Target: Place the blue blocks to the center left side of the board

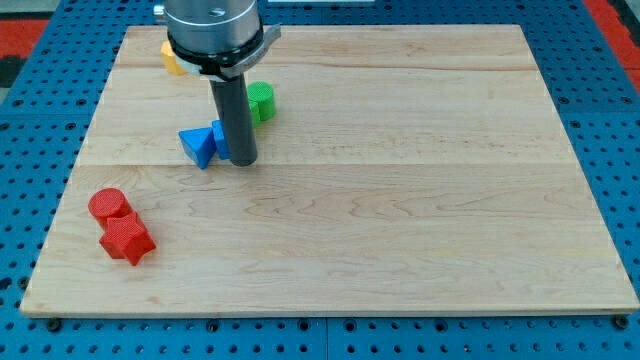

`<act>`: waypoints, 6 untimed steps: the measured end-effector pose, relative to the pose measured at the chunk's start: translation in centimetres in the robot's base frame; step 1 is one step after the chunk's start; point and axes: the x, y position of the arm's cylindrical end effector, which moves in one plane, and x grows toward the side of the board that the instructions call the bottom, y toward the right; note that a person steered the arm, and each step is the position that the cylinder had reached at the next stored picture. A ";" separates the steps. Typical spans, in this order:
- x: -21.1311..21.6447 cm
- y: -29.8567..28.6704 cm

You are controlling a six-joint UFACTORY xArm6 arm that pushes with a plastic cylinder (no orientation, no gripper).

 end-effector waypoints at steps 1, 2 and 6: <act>-0.6 5.8; -3.2 1.8; -0.7 -10.3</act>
